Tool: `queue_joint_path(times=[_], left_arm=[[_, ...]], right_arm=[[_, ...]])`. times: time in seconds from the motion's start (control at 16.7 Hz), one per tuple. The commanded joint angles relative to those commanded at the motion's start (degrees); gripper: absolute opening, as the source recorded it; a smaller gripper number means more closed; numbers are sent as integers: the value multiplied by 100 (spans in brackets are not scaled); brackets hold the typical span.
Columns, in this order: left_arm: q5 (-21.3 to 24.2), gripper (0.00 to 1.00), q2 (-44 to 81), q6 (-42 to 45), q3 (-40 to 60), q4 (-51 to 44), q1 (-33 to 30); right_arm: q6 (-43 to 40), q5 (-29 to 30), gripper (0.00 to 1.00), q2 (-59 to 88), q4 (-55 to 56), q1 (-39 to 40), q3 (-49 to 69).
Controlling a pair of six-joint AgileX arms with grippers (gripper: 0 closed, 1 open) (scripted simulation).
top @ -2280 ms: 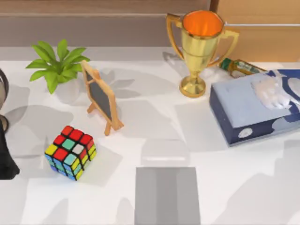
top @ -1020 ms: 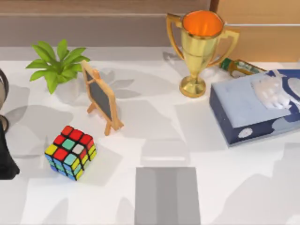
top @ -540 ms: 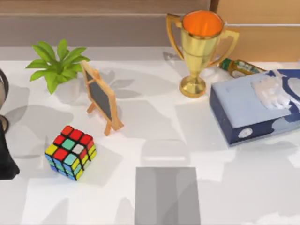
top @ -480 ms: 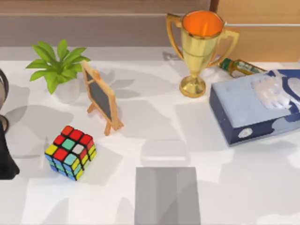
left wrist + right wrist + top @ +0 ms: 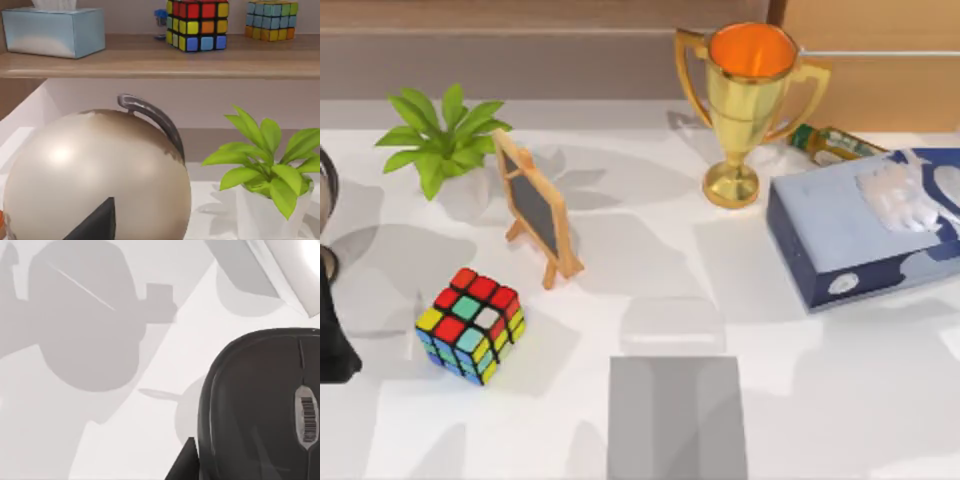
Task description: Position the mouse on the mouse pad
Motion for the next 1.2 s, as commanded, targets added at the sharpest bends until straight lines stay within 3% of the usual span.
queue_joint_path(times=[0.18, 0.42, 0.96, 1.2], left_arm=[[0, 100, 0, 0, 0, 0, 0], [0, 100, 0, 0, 0, 0, 0], [0, 100, 0, 0, 0, 0, 0], [0, 100, 0, 0, 0, 0, 0]], right_arm=[[371, 18, 0, 181, -111, 355, 311], [1692, 12, 0, 601, -307, 1579, 1105], [6948, -72, 0, 1620, -215, 5628, 2379], [8472, -88, 0, 1937, -13, 6647, 2284]])
